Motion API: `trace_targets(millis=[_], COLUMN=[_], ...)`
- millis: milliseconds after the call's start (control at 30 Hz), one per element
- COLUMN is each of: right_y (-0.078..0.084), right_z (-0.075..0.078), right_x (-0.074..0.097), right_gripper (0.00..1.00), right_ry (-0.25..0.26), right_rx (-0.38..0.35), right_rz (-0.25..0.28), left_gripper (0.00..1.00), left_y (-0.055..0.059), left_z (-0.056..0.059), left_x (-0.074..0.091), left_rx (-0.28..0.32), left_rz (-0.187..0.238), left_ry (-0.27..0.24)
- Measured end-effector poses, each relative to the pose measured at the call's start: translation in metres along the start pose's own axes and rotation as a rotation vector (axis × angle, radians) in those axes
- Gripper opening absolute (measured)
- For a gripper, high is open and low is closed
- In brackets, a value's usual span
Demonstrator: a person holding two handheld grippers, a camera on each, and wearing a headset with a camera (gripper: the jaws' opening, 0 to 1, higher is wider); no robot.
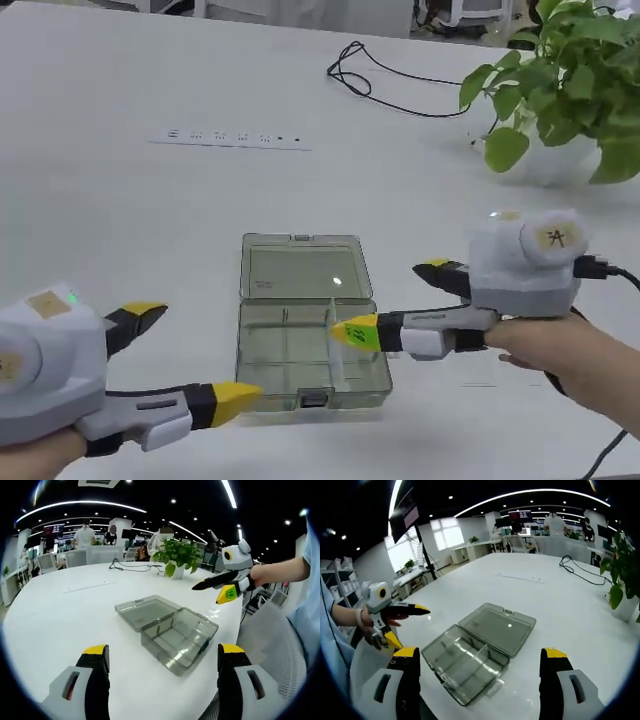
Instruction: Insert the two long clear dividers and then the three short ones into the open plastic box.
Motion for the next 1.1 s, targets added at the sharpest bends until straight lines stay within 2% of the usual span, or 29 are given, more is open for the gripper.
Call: trace_targets(millis=[67, 100, 133, 167, 200, 300, 367, 400, 467, 500, 567, 700, 833, 867, 900, 1000, 1033, 1067, 1100], right_y=[-0.002, 0.0, -0.008, -0.007, -0.005, -0.009, -0.009, -0.013, -0.009, -0.01, -0.007, 0.001, 0.006, 0.008, 0.009, 0.013, 0.015, 0.015, 0.016], right_z=[0.001, 0.002, 0.0, 0.002, 0.001, 0.001, 0.002, 0.001, 0.003, 0.002, 0.002, -0.001, -0.005, -0.004, -0.005, -0.007, -0.008, -0.008, -0.008], right_x=[0.004, 0.006, 0.008, 0.01, 0.012, 0.018, 0.021, 0.022, 0.026, 0.028, 0.031, 0.036, 0.041, 0.042, 0.042, 0.043, 0.043, 0.043, 0.044], right_gripper=[1.0, 1.0, 1.0, 1.0, 1.0, 1.0, 1.0, 1.0, 1.0, 1.0, 1.0, 1.0, 1.0, 1.0, 1.0, 1.0, 1.0, 1.0, 1.0], right_ry=[-0.014, -0.014, -0.035, -0.021, -0.029, -0.041, -0.039, -0.047, -0.043, -0.048, -0.049, -0.048, -0.054, -0.047, -0.05, -0.049, -0.053, -0.05, -0.049], right_rx=[0.016, 0.015, 0.035, 0.027, 0.031, 0.06, 0.044, 0.054, 0.043, 0.045, 0.049, 0.076, 0.084, 0.076, 0.073, 0.069, 0.065, 0.064, 0.064], right_rz=[0.04, 0.038, 0.098, 0.109, 0.096, 0.158, 0.18, 0.222, 0.216, 0.236, 0.237, 0.222, 0.234, 0.235, 0.231, 0.232, 0.233, 0.235, 0.231], left_gripper=[0.91, 0.91, 0.91, 0.91, 0.91, 0.91, 0.9, 0.9, 0.9, 0.9, 0.89, 0.88, 0.86, 0.85, 0.84, 0.82, 0.82, 0.8, 0.79], left_y=[0.002, 0.002, 0.003, 0.003, 0.004, 0.006, 0.007, 0.008, 0.01, 0.011, 0.012, 0.017, 0.025, 0.033, 0.032, 0.047, 0.046, 0.052, 0.052], left_z=[-0.002, -0.003, -0.005, -0.006, -0.007, -0.012, -0.016, -0.018, -0.023, -0.025, -0.029, -0.037, -0.049, -0.058, -0.06, -0.076, -0.079, -0.087, -0.091], left_x=[0.001, 0.001, 0.002, 0.003, 0.003, 0.007, 0.01, 0.011, 0.014, 0.015, 0.017, 0.021, 0.025, 0.029, 0.029, 0.036, 0.035, 0.04, 0.041], left_rx=[0.014, 0.017, 0.025, 0.031, 0.036, 0.053, 0.068, 0.07, 0.078, 0.081, 0.09, 0.108, 0.119, 0.111, 0.105, 0.097, 0.09, 0.082, 0.071], left_rz=[-0.004, -0.004, -0.006, -0.008, -0.008, -0.014, -0.019, -0.021, -0.027, -0.032, -0.037, -0.055, -0.089, -0.146, -0.141, -0.253, -0.251, -0.305, -0.323], left_ry=[-0.014, -0.018, -0.025, -0.031, -0.036, -0.058, -0.072, -0.077, -0.092, -0.099, -0.11, -0.136, -0.177, -0.213, -0.21, -0.263, -0.271, -0.299, -0.31])
Point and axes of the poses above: the centre of the closed fingertips' face, and the gripper's own axes: x roughly backward along the fingers, z roughly to its right, y roughly out of its underside, the point moved 2 cm from there along x, roughly backward along the fingers
